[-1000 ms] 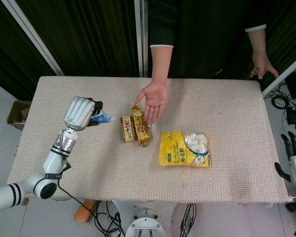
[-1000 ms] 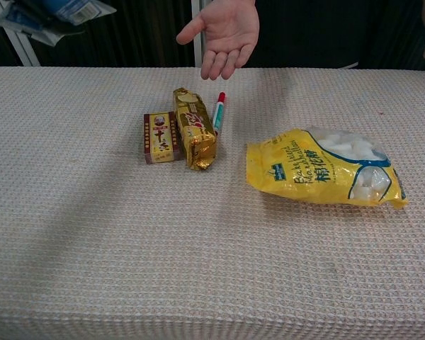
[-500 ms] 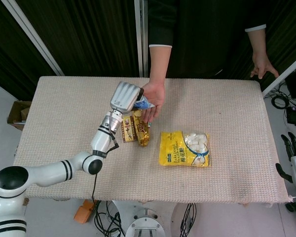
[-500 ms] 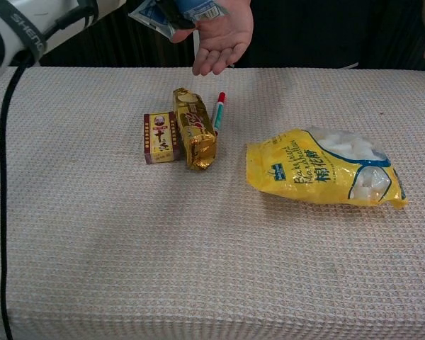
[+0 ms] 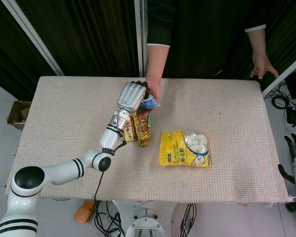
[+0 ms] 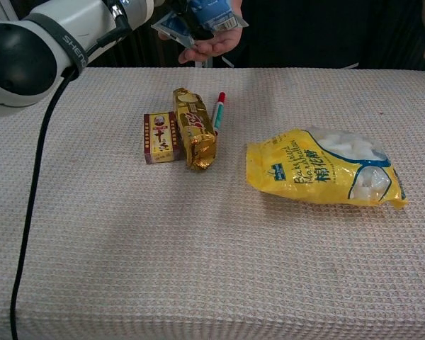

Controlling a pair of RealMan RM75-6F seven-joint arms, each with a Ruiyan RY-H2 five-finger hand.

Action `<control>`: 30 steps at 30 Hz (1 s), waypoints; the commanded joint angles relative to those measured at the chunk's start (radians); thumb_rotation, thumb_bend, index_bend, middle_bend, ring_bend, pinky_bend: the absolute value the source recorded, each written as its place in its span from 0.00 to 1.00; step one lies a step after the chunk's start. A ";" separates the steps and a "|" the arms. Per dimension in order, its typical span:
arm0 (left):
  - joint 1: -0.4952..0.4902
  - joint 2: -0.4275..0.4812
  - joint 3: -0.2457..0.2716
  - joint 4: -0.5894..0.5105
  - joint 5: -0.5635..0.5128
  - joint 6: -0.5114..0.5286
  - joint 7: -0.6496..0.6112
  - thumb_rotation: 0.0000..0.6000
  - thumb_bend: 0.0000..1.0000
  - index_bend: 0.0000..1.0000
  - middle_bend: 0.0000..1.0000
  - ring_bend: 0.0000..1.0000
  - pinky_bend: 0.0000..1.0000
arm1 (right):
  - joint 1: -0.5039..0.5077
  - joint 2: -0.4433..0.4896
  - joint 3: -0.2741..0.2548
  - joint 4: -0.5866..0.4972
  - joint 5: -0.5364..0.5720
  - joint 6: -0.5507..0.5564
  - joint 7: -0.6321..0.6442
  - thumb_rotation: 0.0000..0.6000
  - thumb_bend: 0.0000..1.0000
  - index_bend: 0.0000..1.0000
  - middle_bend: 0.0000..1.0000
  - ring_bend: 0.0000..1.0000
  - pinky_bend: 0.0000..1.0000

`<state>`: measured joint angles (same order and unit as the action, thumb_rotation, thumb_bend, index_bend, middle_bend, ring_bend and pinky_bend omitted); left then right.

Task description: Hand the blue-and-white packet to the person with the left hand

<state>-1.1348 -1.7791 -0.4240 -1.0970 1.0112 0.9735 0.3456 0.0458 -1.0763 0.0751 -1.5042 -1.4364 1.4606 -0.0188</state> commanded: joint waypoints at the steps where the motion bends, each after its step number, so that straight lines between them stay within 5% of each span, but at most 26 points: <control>1: 0.007 0.007 0.013 0.002 0.038 0.019 -0.030 1.00 0.16 0.00 0.00 0.04 0.28 | 0.000 0.000 0.000 -0.002 0.000 -0.001 -0.004 1.00 0.22 0.00 0.00 0.00 0.00; 13: 0.064 0.112 0.002 -0.152 -0.017 0.060 0.040 1.00 0.08 0.00 0.00 0.03 0.24 | 0.001 0.013 0.003 -0.043 -0.007 0.011 -0.033 1.00 0.22 0.00 0.00 0.00 0.00; 18: 0.225 0.328 0.048 -0.480 0.057 0.231 0.087 1.00 0.04 0.00 0.00 0.03 0.23 | 0.001 0.012 0.002 -0.024 0.000 0.004 -0.017 1.00 0.22 0.00 0.00 0.00 0.00; 21: 0.395 0.535 0.149 -0.790 0.028 0.341 0.198 1.00 0.06 0.00 0.00 0.03 0.23 | 0.001 0.005 -0.001 -0.010 -0.007 0.005 -0.010 1.00 0.22 0.00 0.00 0.00 0.00; 24: 0.564 0.674 0.309 -0.946 0.120 0.462 0.241 1.00 0.09 0.00 0.00 0.03 0.23 | 0.000 -0.024 -0.002 0.017 -0.029 0.027 0.001 1.00 0.22 0.00 0.00 0.00 0.00; 27: 0.748 0.689 0.486 -0.857 0.323 0.620 0.182 1.00 0.10 0.00 0.01 0.04 0.23 | -0.002 -0.068 -0.005 0.059 -0.055 0.053 0.019 1.00 0.21 0.00 0.00 0.00 0.00; 30: 0.898 0.655 0.605 -0.704 0.440 0.727 0.065 0.98 0.11 0.01 0.02 0.04 0.25 | -0.002 -0.078 -0.009 0.055 -0.052 0.046 -0.014 1.00 0.21 0.00 0.00 0.00 0.00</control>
<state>-0.5558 -1.1271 -0.1160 -2.0245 1.1802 1.4190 0.4945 0.0443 -1.1524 0.0689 -1.4460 -1.4861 1.5067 -0.0148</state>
